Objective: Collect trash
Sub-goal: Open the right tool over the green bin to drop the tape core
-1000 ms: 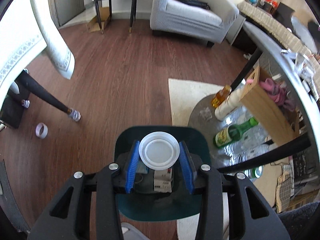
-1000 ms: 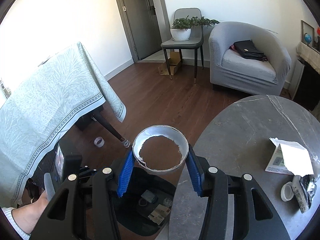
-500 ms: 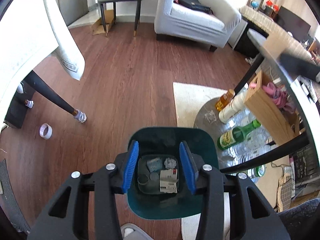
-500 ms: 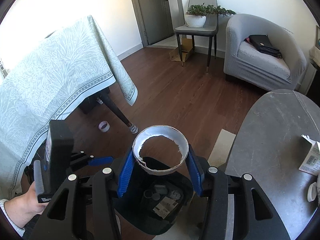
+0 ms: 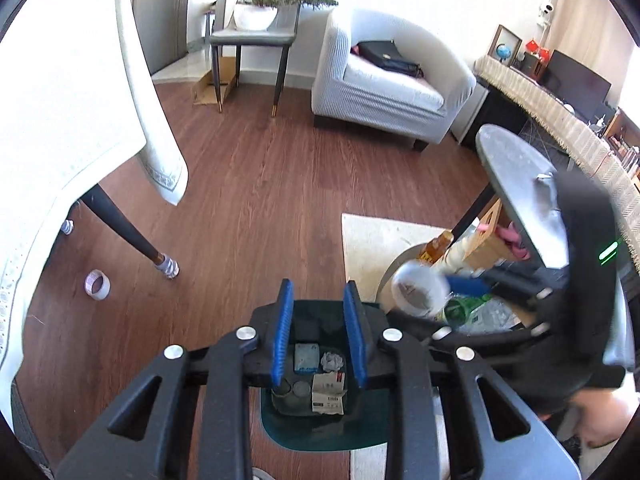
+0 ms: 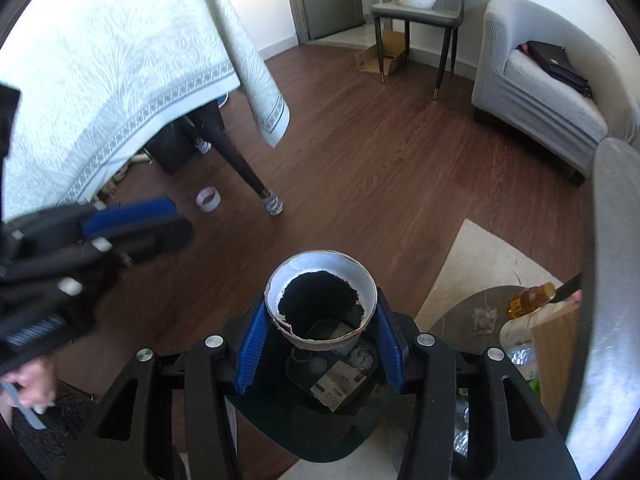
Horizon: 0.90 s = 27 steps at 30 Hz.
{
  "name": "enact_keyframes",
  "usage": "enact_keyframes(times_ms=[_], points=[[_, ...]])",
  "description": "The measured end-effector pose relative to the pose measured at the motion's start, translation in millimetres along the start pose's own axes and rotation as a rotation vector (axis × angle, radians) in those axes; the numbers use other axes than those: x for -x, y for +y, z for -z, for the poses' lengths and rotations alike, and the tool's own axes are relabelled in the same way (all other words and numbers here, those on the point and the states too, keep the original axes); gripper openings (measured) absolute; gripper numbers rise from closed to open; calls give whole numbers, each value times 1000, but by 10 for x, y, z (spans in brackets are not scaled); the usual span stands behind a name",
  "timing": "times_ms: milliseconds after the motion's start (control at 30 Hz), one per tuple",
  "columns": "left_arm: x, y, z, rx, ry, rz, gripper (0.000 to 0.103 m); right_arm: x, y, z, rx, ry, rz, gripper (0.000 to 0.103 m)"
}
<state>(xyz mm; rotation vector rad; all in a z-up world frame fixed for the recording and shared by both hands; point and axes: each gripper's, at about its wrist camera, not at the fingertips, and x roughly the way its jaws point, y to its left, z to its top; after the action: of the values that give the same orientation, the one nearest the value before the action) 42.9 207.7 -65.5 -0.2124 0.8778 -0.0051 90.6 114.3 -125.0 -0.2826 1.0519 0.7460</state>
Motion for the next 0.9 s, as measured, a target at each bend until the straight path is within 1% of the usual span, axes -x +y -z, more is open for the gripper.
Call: enact_keyframes(times_ms=[67,233,300,400,600,900], points=[[58,-15,-24,-2,-17,-1,24,-113,12,50,3,31,0,51],[173,-44,-65,-5,-52,-5,23,-371,58,177,11,105,3,51],[190,-60,-84,-10,-57,-2,20,-472,75,212,17,129,6,51],[237,-91,-109,-17,-69,3,20,-596,99,286,20,163,4,51],[384,-164,-147,-24,-103,16,19,-886,94,542,37,266,15,51],[494,-224,-219,-31,-136,27,19,-1109,49,778,43,346,35,52]])
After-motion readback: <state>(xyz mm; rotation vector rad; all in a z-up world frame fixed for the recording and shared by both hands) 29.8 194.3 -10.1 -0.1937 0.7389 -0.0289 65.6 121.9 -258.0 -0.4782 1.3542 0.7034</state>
